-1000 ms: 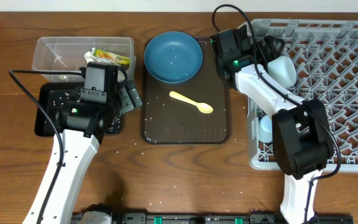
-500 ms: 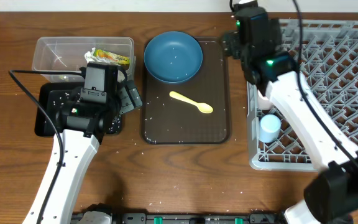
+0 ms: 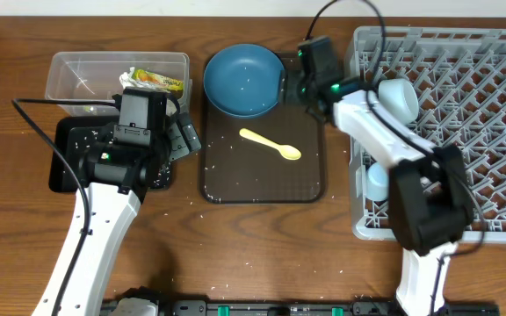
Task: Sort waste into correct bins and load items into the dishwasher rack
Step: 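Reach the right gripper to the blue bowl and grasp its rim, then lift the blue bowl with the right gripper and carry it to the rack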
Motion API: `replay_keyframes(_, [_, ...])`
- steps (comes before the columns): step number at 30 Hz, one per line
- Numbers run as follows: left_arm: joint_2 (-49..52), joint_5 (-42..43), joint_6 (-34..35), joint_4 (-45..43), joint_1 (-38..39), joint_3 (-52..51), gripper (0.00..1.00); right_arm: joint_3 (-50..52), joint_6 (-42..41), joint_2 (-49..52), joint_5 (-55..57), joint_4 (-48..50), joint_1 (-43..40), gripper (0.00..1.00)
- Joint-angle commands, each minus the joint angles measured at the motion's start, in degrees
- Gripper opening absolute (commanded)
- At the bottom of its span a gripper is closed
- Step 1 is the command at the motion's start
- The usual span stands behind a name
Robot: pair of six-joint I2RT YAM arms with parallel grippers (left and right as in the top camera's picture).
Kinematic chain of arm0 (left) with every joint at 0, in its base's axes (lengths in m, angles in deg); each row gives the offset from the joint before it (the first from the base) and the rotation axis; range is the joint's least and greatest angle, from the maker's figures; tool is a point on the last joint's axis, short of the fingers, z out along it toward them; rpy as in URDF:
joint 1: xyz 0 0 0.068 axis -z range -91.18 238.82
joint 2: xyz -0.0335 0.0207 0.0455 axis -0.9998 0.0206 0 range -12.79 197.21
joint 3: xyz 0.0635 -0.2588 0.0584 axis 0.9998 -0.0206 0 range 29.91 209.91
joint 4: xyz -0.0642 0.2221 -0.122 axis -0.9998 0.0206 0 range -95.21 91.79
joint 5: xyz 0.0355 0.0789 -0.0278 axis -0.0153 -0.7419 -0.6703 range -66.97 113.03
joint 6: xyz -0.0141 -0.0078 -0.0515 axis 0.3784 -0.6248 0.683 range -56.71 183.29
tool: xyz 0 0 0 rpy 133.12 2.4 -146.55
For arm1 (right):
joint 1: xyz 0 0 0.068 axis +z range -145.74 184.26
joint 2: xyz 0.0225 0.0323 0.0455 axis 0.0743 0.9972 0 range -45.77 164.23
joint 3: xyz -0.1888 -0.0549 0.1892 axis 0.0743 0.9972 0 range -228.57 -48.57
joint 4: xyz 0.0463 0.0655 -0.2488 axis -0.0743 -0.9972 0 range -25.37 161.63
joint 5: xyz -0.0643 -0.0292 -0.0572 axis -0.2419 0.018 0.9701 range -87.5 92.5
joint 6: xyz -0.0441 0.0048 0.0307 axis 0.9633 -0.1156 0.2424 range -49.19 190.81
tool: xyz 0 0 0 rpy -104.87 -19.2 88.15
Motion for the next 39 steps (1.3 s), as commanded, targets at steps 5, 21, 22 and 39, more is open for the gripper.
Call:
replay_keyframes(5, [0.22,-0.5,0.35,0.22,-0.24,0.48,0.98,-0.15,-7.32,3.72,-2.12,2.43,2.8,0.56])
replay_keyframes(21, [0.22,-0.48,0.35,0.22,-0.24,0.48,0.98,-0.07,-8.24,3.76,-0.42,-6.58,2.95,0.28])
replay_keyframes(22, [0.22,-0.48,0.35,0.22,-0.24,0.48,0.98,-0.07,-8.24,3.76,-0.44,-6.82,2.97,0.25])
replay_keyframes(39, [0.22,-0.5,0.33,0.22,-0.24,0.48,0.98,-0.17,3.78,-3.45,0.5,-7.67,-0.13,0.01])
